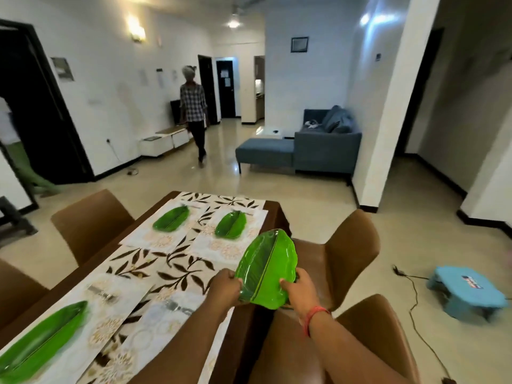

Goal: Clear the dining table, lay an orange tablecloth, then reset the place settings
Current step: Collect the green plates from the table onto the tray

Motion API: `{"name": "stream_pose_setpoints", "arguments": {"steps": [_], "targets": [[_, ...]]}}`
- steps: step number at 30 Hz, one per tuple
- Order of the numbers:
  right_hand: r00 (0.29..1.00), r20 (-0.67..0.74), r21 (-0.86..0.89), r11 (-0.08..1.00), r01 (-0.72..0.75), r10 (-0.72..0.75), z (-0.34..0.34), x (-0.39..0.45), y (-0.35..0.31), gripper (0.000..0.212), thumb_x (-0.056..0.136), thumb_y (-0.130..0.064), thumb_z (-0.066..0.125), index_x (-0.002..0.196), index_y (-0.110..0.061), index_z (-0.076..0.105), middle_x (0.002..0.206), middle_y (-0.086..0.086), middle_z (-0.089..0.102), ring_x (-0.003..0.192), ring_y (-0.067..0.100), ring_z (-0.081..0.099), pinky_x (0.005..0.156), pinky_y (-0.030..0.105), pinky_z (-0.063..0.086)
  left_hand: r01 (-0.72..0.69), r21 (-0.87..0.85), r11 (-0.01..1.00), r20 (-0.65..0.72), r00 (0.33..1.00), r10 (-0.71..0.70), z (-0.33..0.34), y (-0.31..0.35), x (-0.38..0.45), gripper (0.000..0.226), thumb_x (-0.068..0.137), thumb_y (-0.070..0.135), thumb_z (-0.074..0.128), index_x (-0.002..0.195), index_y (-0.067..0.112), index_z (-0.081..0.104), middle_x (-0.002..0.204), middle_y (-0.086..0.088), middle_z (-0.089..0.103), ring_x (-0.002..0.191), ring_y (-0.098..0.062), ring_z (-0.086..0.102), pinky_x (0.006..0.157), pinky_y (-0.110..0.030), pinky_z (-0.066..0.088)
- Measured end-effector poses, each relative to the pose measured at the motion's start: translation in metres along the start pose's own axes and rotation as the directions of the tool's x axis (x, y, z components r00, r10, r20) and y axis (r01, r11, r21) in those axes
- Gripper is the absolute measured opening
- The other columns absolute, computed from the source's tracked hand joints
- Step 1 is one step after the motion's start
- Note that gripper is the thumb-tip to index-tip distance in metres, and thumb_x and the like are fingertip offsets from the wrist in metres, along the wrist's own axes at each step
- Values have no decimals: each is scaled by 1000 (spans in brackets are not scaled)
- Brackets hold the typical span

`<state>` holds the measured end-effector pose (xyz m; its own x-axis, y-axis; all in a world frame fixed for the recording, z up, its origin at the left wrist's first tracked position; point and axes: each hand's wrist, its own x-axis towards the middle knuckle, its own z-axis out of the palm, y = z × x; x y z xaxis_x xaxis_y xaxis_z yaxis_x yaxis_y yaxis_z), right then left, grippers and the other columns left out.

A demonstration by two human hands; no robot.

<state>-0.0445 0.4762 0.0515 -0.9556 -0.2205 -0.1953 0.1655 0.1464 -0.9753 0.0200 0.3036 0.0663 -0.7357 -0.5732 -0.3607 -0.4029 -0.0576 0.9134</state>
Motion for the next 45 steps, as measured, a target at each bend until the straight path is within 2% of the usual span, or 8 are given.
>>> {"name": "stream_pose_setpoints", "arguments": {"steps": [7, 12, 16, 23, 29, 38, 42, 45], "targets": [[999, -39, 79, 996, 28, -25, -130, 37, -9, 15, 92, -5, 64, 101, -15, 58, 105, 10, 70, 94, 23, 68, 78, 39, 57, -91, 78, 993, 15, 996, 90, 119, 41, -28, 9, 96, 2, 56, 91, 9, 59, 95, -18, 65, 79, -29, 66, 53, -39, 60], [999, -21, 124, 991, 39, -37, -242, 62, -8, 18, 95, -5, 59, 112, -7, 58, 102, 14, 71, 86, 25, 70, 59, 33, 57, -163, 170, 972, -7, 986, 167, 212, 64, -44, 11, 96, 9, 57, 95, 7, 68, 96, -19, 71, 92, -34, 70, 79, -54, 60], [1000, -18, 185, 982, 20, -17, -341, 87, -21, 20, 95, 3, 55, 113, -4, 57, 103, 26, 68, 94, 41, 69, 84, 56, 57, -246, 266, 932, 4, 967, 254, 303, 83, -48, 14, 96, 13, 58, 93, 11, 71, 91, -11, 72, 89, -29, 69, 79, -42, 57], [999, -48, 252, 968, 3, 9, -459, 134, -23, 18, 96, 7, 50, 102, -9, 55, 99, 23, 67, 76, 28, 69, 65, 36, 61, -285, 269, 920, 60, 958, 279, 437, 104, -28, 11, 96, 11, 57, 91, 9, 67, 97, -17, 72, 80, -24, 62, 75, -35, 51], [993, -88, 281, 958, -52, 80, -509, 198, -1, 19, 94, 9, 52, 109, -3, 54, 102, 25, 67, 77, 30, 70, 69, 43, 60, -245, 250, 937, 103, 969, 226, 511, 108, 23, 11, 97, 13, 57, 101, 9, 67, 100, -14, 68, 98, -36, 67, 85, -55, 58], [989, -88, 271, 958, -93, 121, -542, 355, -17, 24, 93, 9, 54, 116, 1, 53, 97, 25, 68, 83, 34, 69, 76, 45, 59, -257, 300, 919, 119, 966, 231, 581, 153, 145, 16, 99, 15, 57, 88, 19, 69, 91, -7, 72, 74, -17, 65, 54, -24, 53], [985, -109, 269, 958, -102, 135, -547, 431, -34, 31, 92, 10, 53, 120, -3, 49, 94, 23, 66, 79, 33, 67, 66, 40, 61, -242, 324, 915, 132, 969, 210, 595, 178, 202, 13, 99, 17, 58, 96, 16, 70, 92, -8, 72, 84, -26, 69, 77, -39, 58], [988, -91, 233, 967, -101, 125, -546, 479, -43, 34, 92, 9, 53, 122, -7, 48, 90, 20, 64, 72, 29, 66, 56, 34, 60, -231, 310, 922, 126, 971, 201, 603, 191, 238, 13, 99, 16, 58, 95, 16, 70, 89, -7, 72, 79, -24, 69, 71, -36, 58]]}}
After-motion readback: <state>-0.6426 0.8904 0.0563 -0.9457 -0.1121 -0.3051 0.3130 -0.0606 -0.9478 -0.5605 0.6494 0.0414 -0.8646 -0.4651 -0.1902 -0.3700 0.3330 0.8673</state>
